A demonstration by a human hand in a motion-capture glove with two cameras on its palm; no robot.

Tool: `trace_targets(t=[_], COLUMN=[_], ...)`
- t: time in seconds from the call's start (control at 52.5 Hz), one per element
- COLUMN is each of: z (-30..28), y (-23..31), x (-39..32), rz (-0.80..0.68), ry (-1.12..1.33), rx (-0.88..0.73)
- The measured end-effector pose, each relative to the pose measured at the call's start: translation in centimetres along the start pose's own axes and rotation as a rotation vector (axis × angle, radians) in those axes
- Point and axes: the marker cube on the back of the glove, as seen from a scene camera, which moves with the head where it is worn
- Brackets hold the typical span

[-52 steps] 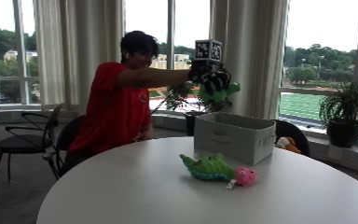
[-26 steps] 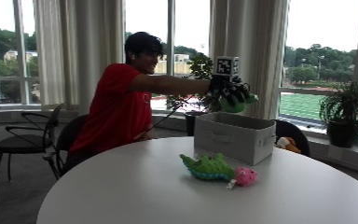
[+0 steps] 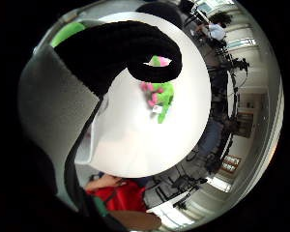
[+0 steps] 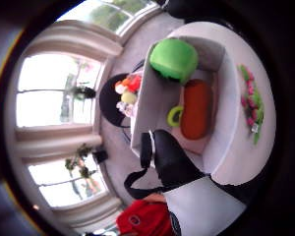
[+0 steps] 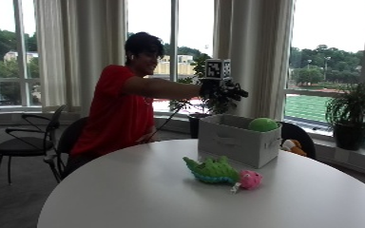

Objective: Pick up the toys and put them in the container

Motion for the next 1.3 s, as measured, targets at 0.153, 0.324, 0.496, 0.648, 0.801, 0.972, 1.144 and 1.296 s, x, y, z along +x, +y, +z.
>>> trace_targets(t=[0.153,0.324,0.496,0.648,0.801,0.972,1.144,1.296], z=[0.7,4.1,6.7,9.5,11.6,14.5,16.5,18.0], y=[1.3,3.3,3.9,3.1,1.4,-0.8,-3.5,-5.4], x=[8.6,15.9,20.1,22.6,22.6,21.3,22.5,23.5], rz=[0.102,0.189,0.245,0.264,0.239,0.216,0.235,0.264], ry=[0.048,0.05,0.063,0.089,0.071,0.076,0.069,0.046], rx=[-0.005,-0.079,-0.095,-0.09,-0.09,-0.087,-0.156,-0.188])
